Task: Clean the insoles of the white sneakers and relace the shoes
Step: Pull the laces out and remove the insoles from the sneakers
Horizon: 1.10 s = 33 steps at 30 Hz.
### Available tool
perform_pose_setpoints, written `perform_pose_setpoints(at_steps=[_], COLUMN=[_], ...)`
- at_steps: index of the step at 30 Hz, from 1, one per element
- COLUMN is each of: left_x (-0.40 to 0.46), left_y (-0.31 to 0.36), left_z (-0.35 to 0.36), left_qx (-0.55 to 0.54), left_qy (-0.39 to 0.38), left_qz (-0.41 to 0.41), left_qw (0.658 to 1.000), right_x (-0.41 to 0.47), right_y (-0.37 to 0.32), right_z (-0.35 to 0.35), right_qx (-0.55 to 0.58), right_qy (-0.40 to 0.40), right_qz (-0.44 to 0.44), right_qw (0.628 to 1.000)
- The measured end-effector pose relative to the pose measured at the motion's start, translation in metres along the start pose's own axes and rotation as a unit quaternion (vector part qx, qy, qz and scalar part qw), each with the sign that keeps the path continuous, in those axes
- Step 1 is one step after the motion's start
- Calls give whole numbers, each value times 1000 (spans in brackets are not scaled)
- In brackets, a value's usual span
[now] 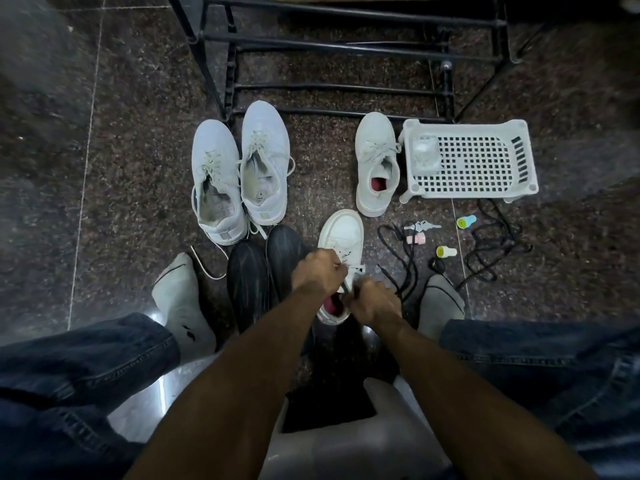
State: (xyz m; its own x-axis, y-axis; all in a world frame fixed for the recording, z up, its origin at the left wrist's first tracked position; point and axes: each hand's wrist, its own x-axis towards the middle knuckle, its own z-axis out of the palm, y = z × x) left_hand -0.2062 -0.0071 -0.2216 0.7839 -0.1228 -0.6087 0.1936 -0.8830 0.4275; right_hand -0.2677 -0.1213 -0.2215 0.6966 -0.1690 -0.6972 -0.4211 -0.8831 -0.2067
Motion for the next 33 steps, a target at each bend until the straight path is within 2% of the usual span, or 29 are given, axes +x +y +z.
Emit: perform_pose_setpoints(at_steps=[5,6,7,8,9,10,11,12,13,16,19,21,23,26,29,31,33], left_x=[14,17,19,18,17,18,22,27,32,36,39,41,40,18,-2,-6,-7], left_y=[12,11,10,10,14,20,26,33,41,51,40,21,-4,-29,-34,-36,-37], left_z=[-6,-7,-8,-12,-21,-33,-46,-60,-75,-96,-83,-59,-32,-3,14,19,18], left_qx=[95,57,-31,-166,-320,-448,-534,-572,-571,-491,-412,-317,-241,-215,-233,-222,-203], left_qy=[-43,-56,-59,-54,-31,9,43,65,72,48,32,29,43,17,3,16,17], left_qz=[23,29,25,-1,-43,-83,-100,-97,-85,-25,29,56,20,-50,-36,1,23], left_qw=[994,996,997,985,946,890,838,812,813,869,910,946,969,975,972,975,979], right_x=[3,4,5,5,6,6,6,6,6,8,6,5,5,9,13,19,23], right_y=[0,0,0,1,1,1,1,1,1,0,3,7,7,0,-7,-7,-6], right_z=[2,3,2,2,3,4,5,6,6,1,-8,-11,-14,-17,-17,-18,-22], right_qx=[8,9,3,-7,-17,-24,-27,-30,-32,-50,-62,-2,64,71,102,203,336], right_qy=[5,5,6,6,6,8,9,11,12,5,25,84,118,106,114,63,-16], right_qz=[-16,-20,-24,-29,-35,-38,-38,-40,-41,-53,-77,-87,-104,-134,-133,-97,-48], right_qw=[1000,1000,1000,1000,999,999,999,999,999,997,995,993,986,983,979,972,940])
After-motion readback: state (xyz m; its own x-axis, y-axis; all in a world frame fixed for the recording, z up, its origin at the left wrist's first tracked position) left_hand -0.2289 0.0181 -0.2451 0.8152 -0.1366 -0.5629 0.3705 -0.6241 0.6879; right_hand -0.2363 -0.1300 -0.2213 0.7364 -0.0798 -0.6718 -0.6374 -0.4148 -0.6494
